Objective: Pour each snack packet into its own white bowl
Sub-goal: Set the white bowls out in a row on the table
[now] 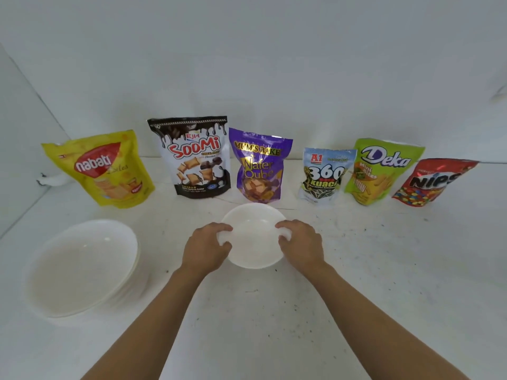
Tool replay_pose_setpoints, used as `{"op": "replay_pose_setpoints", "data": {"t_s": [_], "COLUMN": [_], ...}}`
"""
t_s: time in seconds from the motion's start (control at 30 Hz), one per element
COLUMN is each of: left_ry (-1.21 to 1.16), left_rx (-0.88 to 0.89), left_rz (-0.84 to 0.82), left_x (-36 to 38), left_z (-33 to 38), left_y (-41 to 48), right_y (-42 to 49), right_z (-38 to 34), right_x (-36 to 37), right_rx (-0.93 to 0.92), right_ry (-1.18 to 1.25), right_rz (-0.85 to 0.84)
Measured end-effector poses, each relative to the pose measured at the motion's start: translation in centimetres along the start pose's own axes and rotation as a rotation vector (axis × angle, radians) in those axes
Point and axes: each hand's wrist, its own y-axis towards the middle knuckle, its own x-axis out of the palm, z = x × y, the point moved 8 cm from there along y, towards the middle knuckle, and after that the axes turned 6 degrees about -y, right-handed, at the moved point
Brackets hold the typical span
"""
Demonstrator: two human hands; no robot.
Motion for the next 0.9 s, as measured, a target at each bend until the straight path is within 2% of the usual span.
{"op": "replay_pose_setpoints", "data": {"t_s": [0.17, 0.3, 0.37, 0.43, 0.63, 0.77, 0.9], "left_ry": [-0.031, -0.024, -0.040, -0.050, -0.179, -0.242, -0.183], "left_rx": [-0.023, 0.052, 0.095, 0.168, 0.405, 0.380, 0.291], "left_rz": [-0.012, -0.048, -0.030, 0.066, 0.400, 0.483, 0.526], "left_x": [0.6, 0.7, -0.3, -2.6, -14.1, -20.1, -23.6], "left_z": [-0.7, 0.0, 0.6, 1.7, 6.2, 4.4, -0.1], "left_y": [0.6, 0.8, 0.5, 0.1, -3.8, -6.9, -9.2], "right_y": [0.1, 0.3, 0.1, -0.2, -2.1, -3.6, -4.5], "right_z": [0.4, 0.0, -0.9, -2.9, -13.7, -20.2, -25.5], "right_x": [0.2, 0.1, -0.8, -2.6, -8.5, -9.1, -5.7], "right_rx": [0.030, 0.015, -0.005, -0.074, -0.415, -0.545, -0.640], "right_ry": [0.018, -0.001, -0.021, -0.010, 0.247, 0.316, 0.344], "right_rz": [-0.023, -0.079, -0.045, 0.052, 0.248, 0.243, 0.141]}}
